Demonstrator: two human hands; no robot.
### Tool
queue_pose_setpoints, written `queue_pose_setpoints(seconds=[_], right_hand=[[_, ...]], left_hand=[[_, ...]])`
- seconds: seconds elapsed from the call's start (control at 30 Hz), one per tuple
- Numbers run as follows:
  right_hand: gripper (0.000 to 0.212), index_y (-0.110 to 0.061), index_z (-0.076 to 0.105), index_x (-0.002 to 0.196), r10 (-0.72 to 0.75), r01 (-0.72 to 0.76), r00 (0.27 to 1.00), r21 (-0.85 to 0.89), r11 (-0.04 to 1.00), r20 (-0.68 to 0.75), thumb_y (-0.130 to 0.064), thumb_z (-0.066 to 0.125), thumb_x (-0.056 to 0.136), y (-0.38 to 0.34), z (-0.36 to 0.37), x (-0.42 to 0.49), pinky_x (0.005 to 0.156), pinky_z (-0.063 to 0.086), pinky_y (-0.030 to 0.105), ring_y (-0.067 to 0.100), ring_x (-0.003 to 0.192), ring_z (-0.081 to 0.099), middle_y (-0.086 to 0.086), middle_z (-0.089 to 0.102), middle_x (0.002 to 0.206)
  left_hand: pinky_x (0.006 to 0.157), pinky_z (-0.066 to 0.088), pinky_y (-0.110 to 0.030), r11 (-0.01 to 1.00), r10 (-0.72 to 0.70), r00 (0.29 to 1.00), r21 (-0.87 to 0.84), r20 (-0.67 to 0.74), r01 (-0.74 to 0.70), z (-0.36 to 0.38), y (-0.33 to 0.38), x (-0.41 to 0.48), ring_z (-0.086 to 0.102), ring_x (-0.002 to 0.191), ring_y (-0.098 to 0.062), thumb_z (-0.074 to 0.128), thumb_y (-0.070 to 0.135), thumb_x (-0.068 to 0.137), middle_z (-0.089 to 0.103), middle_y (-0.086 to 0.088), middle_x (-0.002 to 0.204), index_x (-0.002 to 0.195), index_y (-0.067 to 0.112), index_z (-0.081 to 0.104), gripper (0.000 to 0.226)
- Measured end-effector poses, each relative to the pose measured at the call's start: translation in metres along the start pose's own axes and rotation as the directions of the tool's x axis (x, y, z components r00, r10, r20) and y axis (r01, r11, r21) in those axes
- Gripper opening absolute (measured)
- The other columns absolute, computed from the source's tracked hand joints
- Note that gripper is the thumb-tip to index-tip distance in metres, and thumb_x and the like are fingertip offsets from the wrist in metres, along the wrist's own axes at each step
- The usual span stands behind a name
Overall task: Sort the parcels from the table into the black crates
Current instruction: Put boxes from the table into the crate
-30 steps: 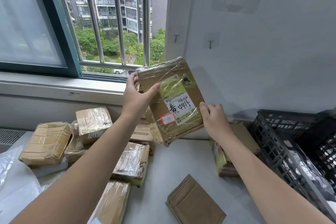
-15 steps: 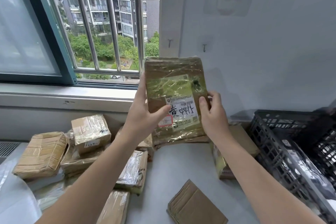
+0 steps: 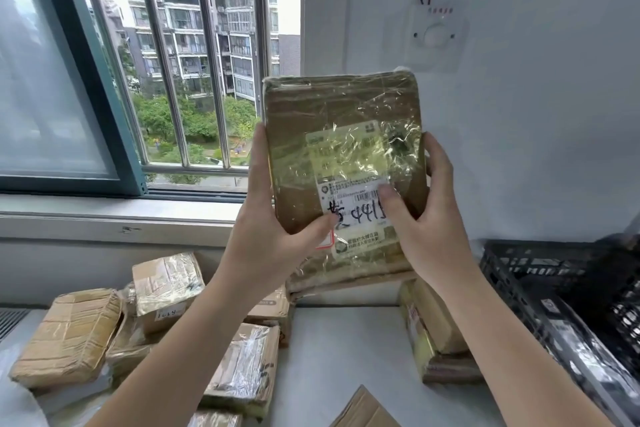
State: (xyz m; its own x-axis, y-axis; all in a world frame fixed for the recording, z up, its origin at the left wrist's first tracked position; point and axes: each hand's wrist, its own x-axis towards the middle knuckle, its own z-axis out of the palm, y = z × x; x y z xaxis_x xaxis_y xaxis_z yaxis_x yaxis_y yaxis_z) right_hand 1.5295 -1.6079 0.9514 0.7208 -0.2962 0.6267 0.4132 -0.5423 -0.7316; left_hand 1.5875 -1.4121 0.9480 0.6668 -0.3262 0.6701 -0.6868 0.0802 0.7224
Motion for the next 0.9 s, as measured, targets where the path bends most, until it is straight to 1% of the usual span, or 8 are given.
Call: queue_pose_setpoints(seconds=[0.1,0.17,0.3,0.47,0.6,0.7,0.8,0.9], right_hand=[[0.080,-0.049,0.012,0.150,-0.047,0.047,0.999,-0.004,0.999,0.024,-0.048,0.065,0.089,-0.005,-0.005,0.001,0.086,0.043,0.002,-0.012,0.120,0.050,-0.036,0.042,0.137],[0.085,-0.052,0.013,0.149,-0.075,0.076,0.997,-0.011,0.997,0.028,-0.046,0.069,0.086,-0.008,-0.008,0.000,0.083,0.038,-0.003,-0.017,0.117,0.050,-0.043,0.044,0.131],[0.094,-0.052,0.015,0.150,-0.110,0.111,0.994,-0.055,0.992,0.030,-0.052,0.075,0.078,-0.012,-0.011,-0.002,0.093,0.027,-0.006,-0.020,0.131,0.032,-0.045,0.029,0.142],[0.092,-0.058,0.013,0.144,-0.168,0.170,0.985,-0.122,0.978,0.022,-0.049,0.076,0.077,-0.018,-0.013,-0.005,0.096,0.020,-0.006,-0.026,0.130,0.023,-0.053,0.021,0.138],[0.090,-0.057,0.017,0.145,-0.154,0.154,0.988,-0.114,0.982,0.002,-0.057,0.072,0.075,-0.026,-0.018,-0.008,0.097,0.023,-0.004,-0.021,0.133,0.026,-0.048,0.026,0.140],[0.083,-0.055,0.023,0.144,-0.152,0.147,0.988,-0.123,0.982,-0.032,-0.059,0.069,0.075,-0.032,-0.024,-0.011,0.096,0.026,-0.004,-0.018,0.132,0.032,-0.046,0.030,0.139],[0.078,-0.061,0.024,0.139,-0.154,0.146,0.987,-0.134,0.980,-0.053,-0.062,0.068,0.074,-0.038,-0.028,-0.012,0.094,0.028,-0.004,-0.018,0.129,0.035,-0.047,0.031,0.137],[0.080,-0.055,0.025,0.141,-0.150,0.140,0.987,-0.141,0.980,-0.059,-0.061,0.067,0.074,-0.039,-0.031,-0.012,0.096,0.029,-0.002,-0.016,0.130,0.036,-0.047,0.030,0.137]], left_hand=[[0.073,0.057,-0.017,1.000,0.027,0.999,0.016,0.029,-0.028,0.000,0.005,0.001,0.067,0.103,0.004,0.081,0.002,0.077,0.048,0.045,0.127,0.156,0.041,-0.007,0.125],[0.072,0.059,-0.021,0.999,0.039,0.998,0.010,0.047,-0.040,-0.001,0.008,0.002,0.068,0.102,0.001,0.082,0.007,0.075,0.049,0.042,0.130,0.155,0.045,-0.008,0.126],[0.073,0.061,-0.029,0.999,0.048,0.998,0.002,0.043,-0.048,-0.003,0.017,0.003,0.069,0.105,-0.005,0.086,0.016,0.071,0.047,0.028,0.142,0.147,0.061,-0.006,0.127],[0.075,0.061,-0.029,0.997,0.067,0.997,0.041,0.039,-0.069,-0.002,0.023,0.001,0.067,0.108,-0.002,0.087,0.022,0.069,0.048,0.030,0.141,0.144,0.066,-0.006,0.127],[0.073,0.062,-0.032,0.997,0.074,0.997,0.035,0.024,-0.075,0.000,0.031,-0.001,0.069,0.104,-0.004,0.084,0.022,0.070,0.049,0.028,0.141,0.144,0.067,-0.002,0.123],[0.075,0.060,-0.027,0.995,0.079,0.997,0.066,-0.013,-0.078,0.002,0.038,-0.003,0.069,0.101,0.000,0.083,0.025,0.071,0.053,0.032,0.134,0.148,0.061,0.000,0.119],[0.075,0.059,-0.024,0.991,0.093,0.995,0.095,-0.025,-0.090,0.005,0.042,-0.005,0.068,0.099,0.005,0.083,0.025,0.072,0.051,0.042,0.128,0.150,0.055,0.000,0.118],[0.072,0.059,-0.021,0.991,0.101,0.995,0.088,-0.009,-0.099,0.007,0.045,-0.005,0.068,0.097,0.005,0.082,0.018,0.073,0.052,0.041,0.127,0.152,0.052,0.000,0.118]])
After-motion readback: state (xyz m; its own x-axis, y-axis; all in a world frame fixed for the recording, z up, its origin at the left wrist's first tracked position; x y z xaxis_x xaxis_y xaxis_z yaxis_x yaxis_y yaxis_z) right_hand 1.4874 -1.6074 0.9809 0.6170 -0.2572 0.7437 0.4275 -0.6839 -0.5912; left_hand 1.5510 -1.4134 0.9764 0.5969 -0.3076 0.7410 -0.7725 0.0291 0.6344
